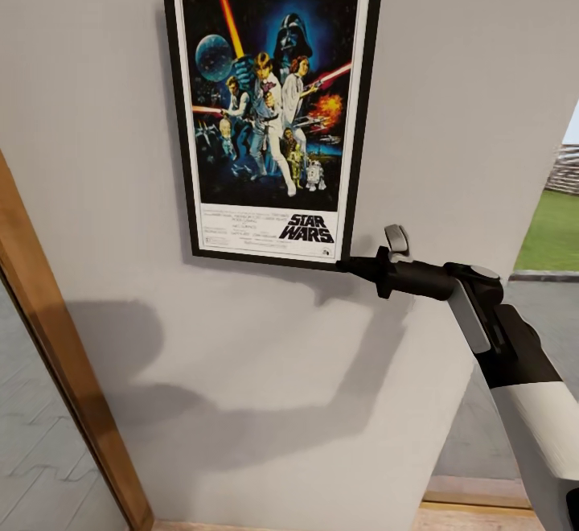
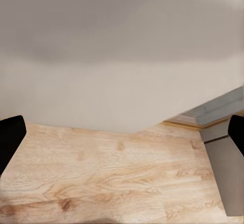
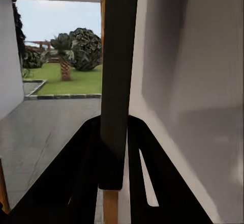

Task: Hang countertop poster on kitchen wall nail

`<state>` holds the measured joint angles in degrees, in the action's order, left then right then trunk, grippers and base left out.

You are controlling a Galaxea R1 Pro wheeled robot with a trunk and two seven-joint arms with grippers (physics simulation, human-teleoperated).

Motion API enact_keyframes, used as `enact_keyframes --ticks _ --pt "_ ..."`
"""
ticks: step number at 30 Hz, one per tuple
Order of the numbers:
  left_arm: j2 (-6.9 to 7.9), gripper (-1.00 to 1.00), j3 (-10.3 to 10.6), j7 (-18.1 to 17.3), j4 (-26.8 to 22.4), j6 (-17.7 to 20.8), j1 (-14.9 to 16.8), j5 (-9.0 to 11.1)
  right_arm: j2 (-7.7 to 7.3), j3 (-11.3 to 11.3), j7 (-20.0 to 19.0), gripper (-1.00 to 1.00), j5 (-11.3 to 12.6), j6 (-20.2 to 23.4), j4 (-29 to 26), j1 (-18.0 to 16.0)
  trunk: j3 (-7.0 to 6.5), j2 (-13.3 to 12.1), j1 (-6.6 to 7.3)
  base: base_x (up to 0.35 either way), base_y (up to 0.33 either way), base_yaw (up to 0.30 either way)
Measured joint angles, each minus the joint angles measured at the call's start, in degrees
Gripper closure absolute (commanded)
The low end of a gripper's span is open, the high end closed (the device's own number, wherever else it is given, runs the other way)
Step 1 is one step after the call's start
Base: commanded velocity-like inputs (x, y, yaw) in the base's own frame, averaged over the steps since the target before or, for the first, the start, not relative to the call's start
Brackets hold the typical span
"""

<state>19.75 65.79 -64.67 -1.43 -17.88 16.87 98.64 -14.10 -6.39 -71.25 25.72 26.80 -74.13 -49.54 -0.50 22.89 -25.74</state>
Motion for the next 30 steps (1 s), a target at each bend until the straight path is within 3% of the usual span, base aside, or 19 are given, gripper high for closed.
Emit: enact_keyframes --ticks 6,30 --pt "0.00 -1.00 0.00 0.00 0.00 0.01 0.00 0.00 0.00 0.00 0.00 1.00 -0.01 -0.01 0.00 0.00 0.00 -0.01 -0.01 0.169 0.000 0.000" --pt "0.00 -1.00 0.00 0.00 0.00 0.00 0.00 0.00 0.01 -0.09 -0.01 1.00 0.95 0.37 0.38 0.02 0.00 0.01 -0.02 0.000 0.000 0.000"
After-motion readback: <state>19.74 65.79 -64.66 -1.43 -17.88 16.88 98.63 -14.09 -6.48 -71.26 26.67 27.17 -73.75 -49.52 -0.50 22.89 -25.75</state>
